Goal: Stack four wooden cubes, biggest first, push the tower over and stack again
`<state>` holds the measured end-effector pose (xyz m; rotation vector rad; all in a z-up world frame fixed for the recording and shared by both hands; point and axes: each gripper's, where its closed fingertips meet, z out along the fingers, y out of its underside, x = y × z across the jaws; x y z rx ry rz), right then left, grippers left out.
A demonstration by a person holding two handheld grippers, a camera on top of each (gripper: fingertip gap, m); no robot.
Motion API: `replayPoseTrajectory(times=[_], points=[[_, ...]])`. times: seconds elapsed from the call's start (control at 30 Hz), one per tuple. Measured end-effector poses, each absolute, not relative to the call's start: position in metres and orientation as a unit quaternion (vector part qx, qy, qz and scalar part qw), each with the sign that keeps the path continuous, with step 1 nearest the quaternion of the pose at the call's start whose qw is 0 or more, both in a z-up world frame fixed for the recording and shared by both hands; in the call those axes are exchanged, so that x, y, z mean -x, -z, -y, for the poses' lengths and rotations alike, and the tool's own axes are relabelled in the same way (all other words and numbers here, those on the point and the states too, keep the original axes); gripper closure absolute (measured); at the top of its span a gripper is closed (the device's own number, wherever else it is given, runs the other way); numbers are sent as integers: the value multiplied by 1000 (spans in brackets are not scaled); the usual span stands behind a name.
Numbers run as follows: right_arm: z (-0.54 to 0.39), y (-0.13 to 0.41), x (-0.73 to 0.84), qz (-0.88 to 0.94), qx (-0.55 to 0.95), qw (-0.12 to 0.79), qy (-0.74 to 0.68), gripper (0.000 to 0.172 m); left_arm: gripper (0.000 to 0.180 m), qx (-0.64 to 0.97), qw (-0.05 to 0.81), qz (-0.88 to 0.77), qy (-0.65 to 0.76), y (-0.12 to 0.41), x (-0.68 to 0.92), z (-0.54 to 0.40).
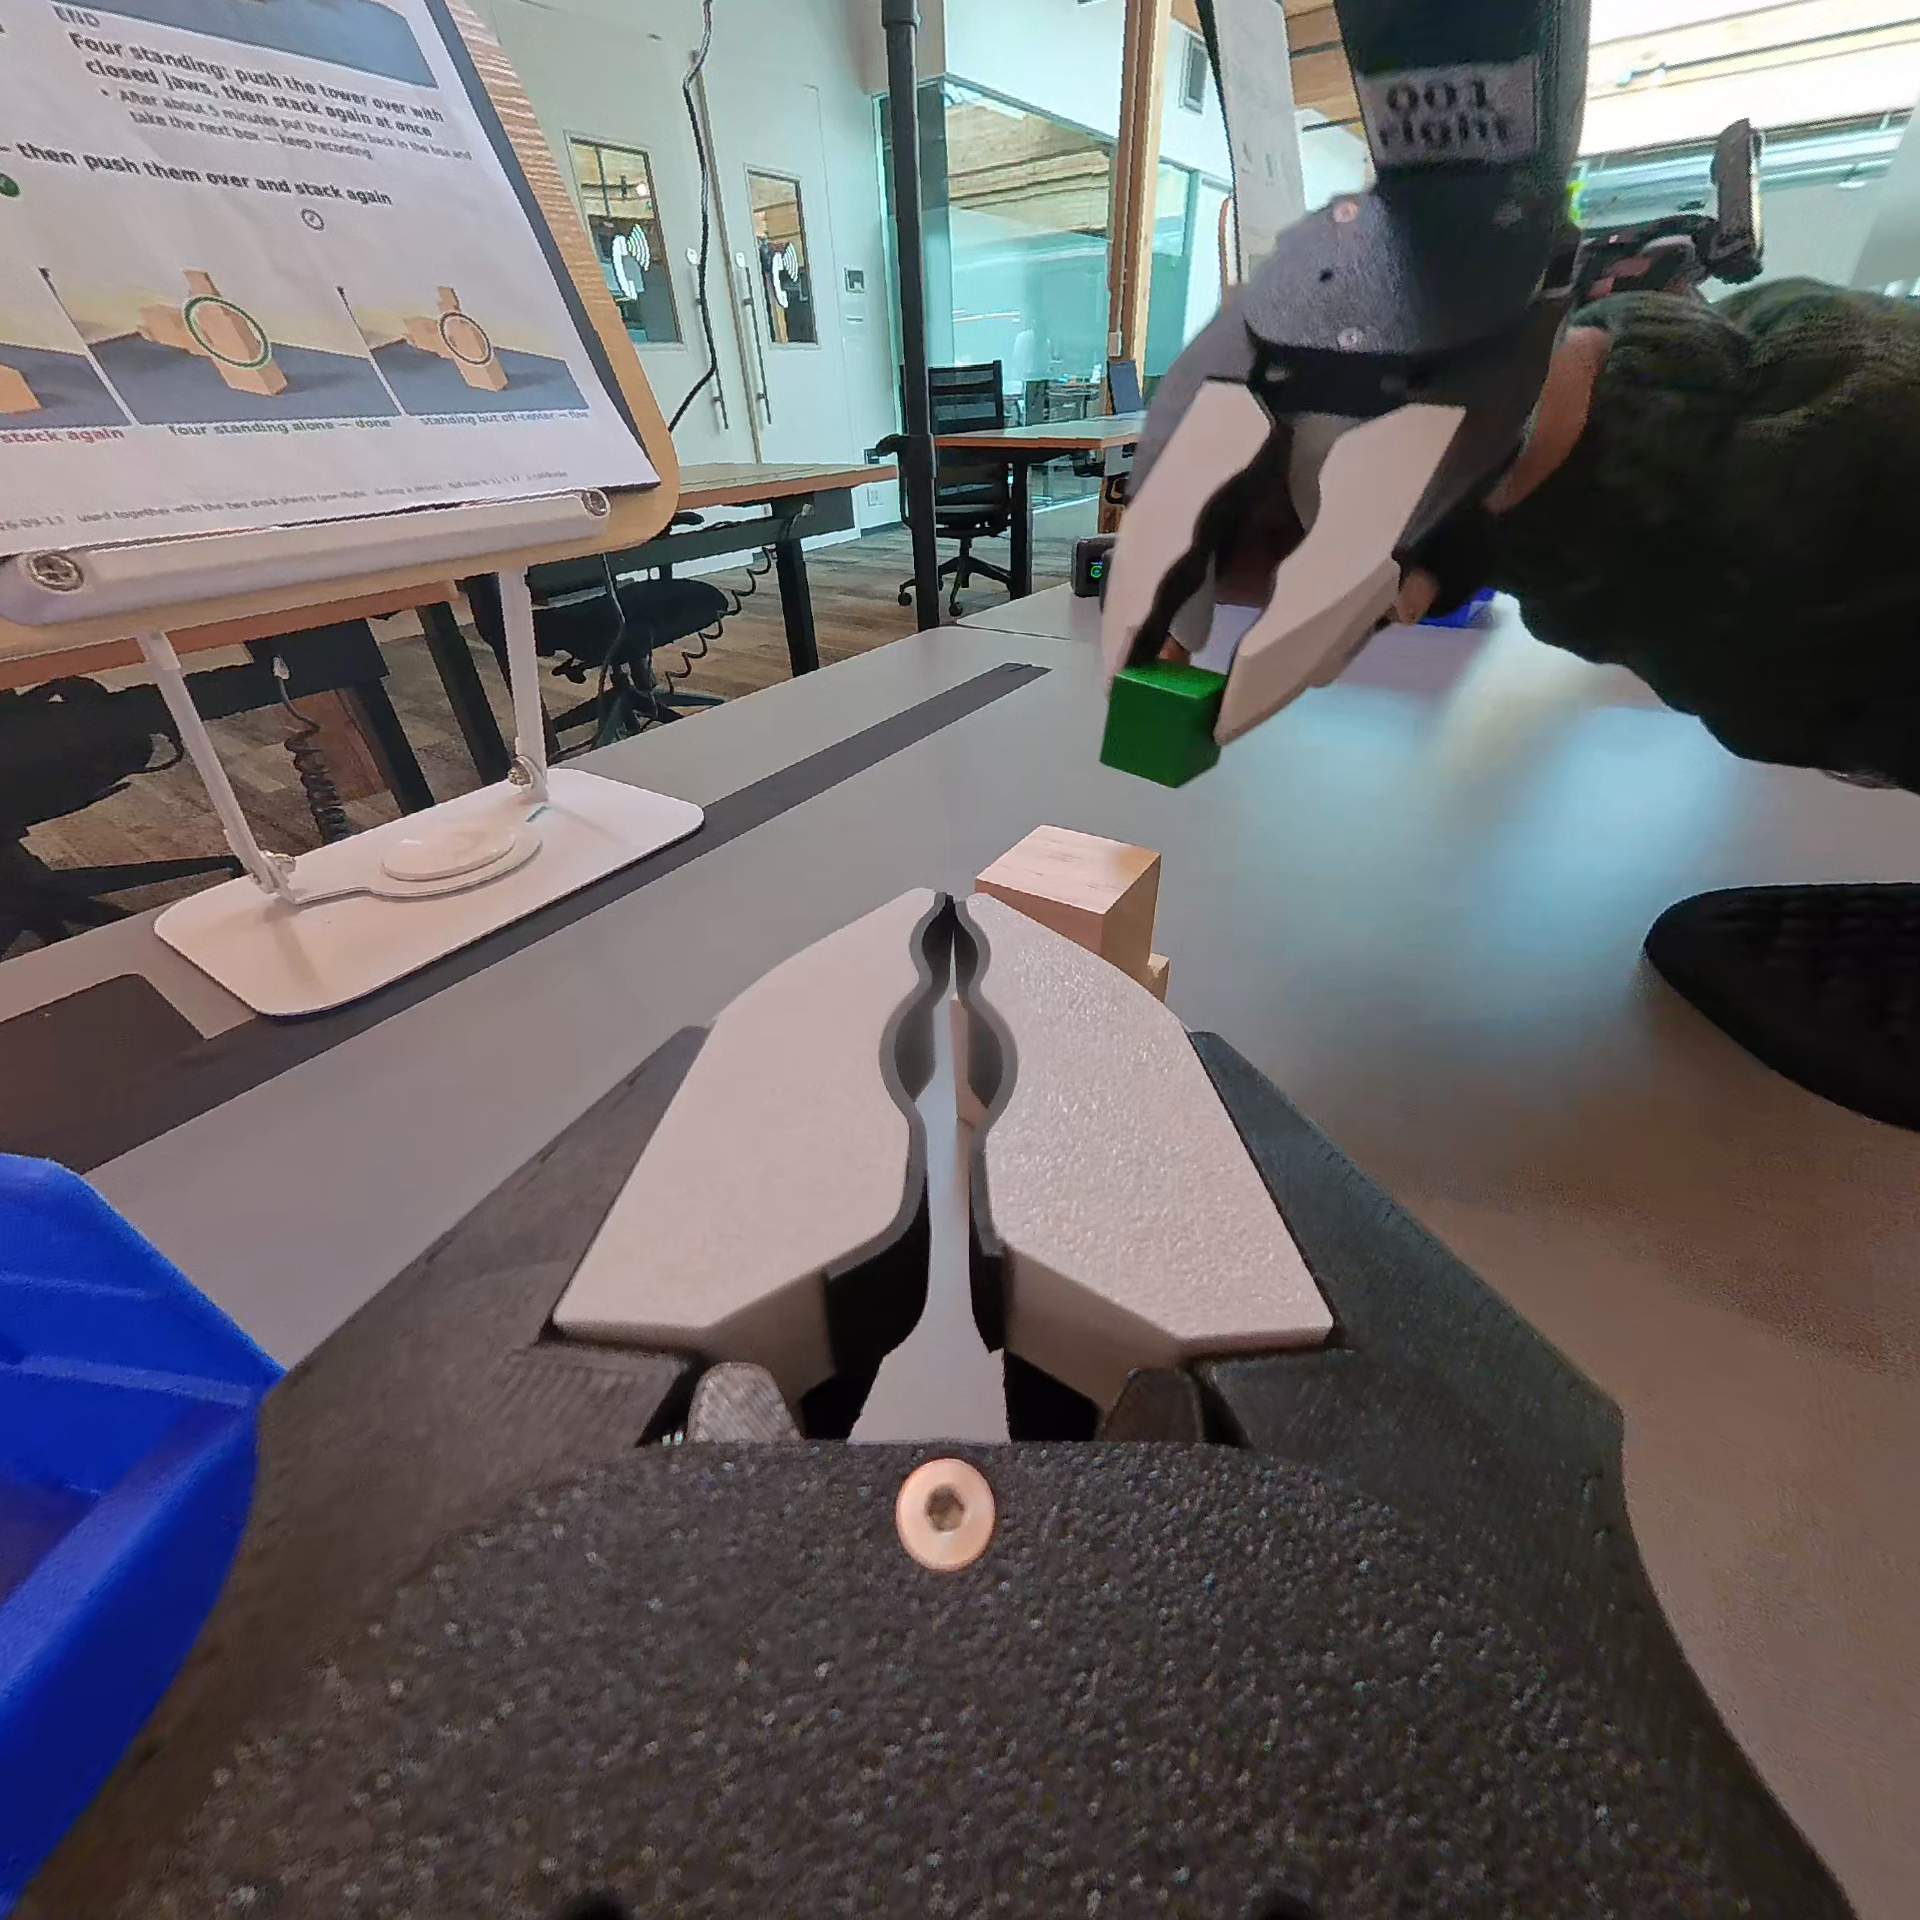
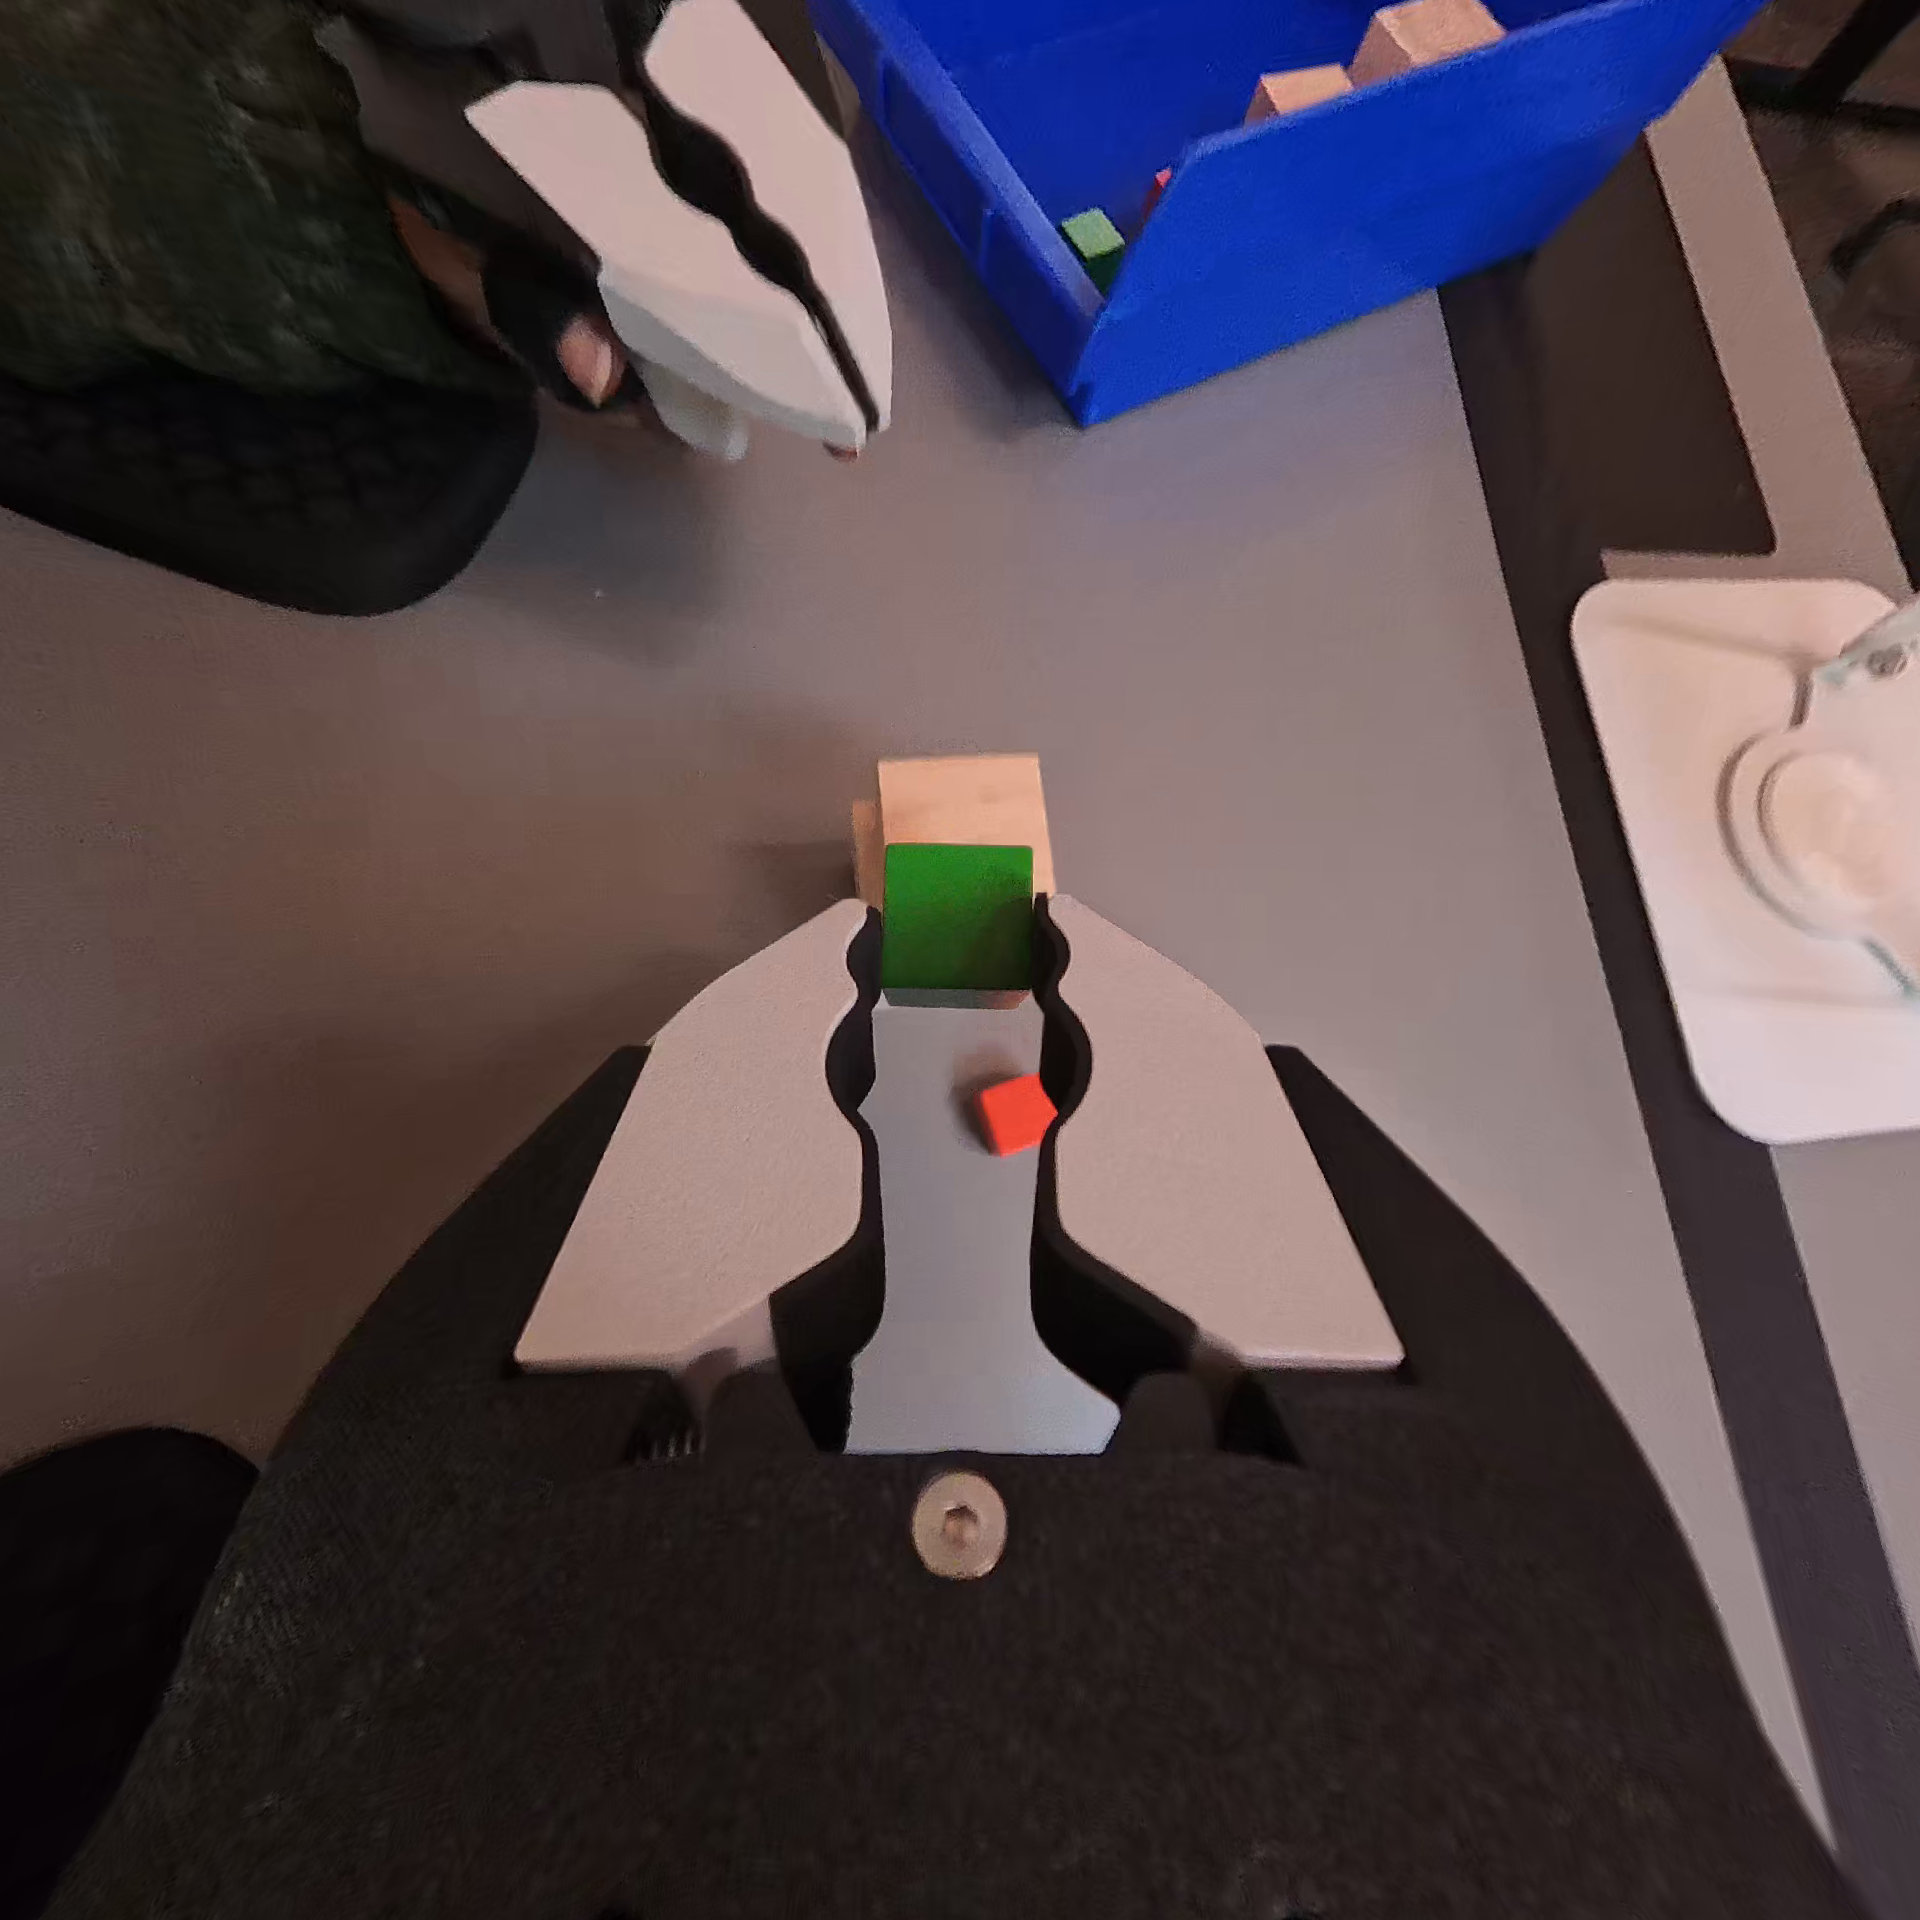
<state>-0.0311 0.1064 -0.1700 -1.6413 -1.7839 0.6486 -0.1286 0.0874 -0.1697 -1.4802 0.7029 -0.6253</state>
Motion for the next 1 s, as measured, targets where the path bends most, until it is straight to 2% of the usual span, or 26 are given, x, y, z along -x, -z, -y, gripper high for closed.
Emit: replayPoseTrajectory(times=[0.27,1.0], points=[[-110,180,62,697,617,265,-252,144,180,647,642,-309,272,169,129,-88],[-110,191,65,687,615,268,-280,144,180,645,644,-308,273,168,129,-87]])
